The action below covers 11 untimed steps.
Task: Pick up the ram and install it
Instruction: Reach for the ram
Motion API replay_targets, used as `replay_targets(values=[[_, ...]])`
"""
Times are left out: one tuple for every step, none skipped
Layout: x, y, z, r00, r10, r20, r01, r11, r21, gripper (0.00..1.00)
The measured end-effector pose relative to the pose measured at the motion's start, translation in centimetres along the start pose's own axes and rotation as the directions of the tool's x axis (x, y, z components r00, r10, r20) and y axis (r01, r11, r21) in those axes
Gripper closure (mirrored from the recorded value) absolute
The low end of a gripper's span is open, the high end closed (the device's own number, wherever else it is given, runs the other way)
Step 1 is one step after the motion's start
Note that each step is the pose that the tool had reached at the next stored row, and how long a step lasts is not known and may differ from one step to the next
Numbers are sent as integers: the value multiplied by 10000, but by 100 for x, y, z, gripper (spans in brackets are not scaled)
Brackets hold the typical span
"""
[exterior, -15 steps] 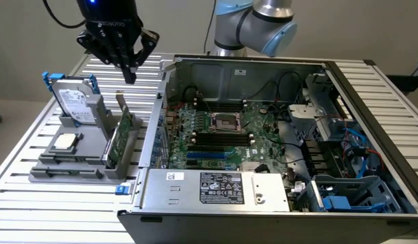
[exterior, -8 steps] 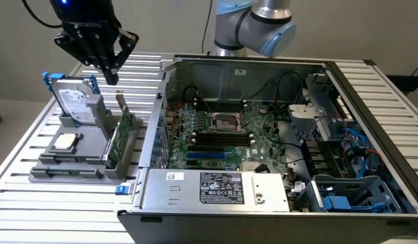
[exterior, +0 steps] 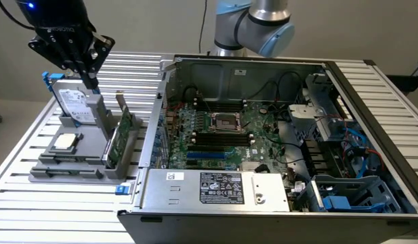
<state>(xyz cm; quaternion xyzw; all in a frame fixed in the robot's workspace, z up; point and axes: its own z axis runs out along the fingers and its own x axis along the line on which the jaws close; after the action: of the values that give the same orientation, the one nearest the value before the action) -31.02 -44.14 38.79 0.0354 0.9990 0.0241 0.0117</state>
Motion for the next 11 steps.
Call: replay_targets(values=[[39,-15,4,10000,0,0,0,10000,0,89],[66,-32,9,10000,-1,0,1,10000,0,89],[85,-49,14,10000,-7,0,7,10000,0,89],[98,-66,20,10000,-17,-1,17,10000,0,89],[112,-82,33,10000,-28,-1,28,10000,-4,89],[124,-96,44,10000,-39,-3,39,10000,-5,89],[133,-109,57,10000,-55,-5,55,10000,-7,89],[138,-122,68,10000,-77,-12,77,10000,-7,89],[143,-132,78,9999,-100,-21,100,9999,-8,89],[158,-141,91,9999,-114,-25,114,9999,-7,89],[186,-151,109,9999,-118,-24,118,9999,-8,89]])
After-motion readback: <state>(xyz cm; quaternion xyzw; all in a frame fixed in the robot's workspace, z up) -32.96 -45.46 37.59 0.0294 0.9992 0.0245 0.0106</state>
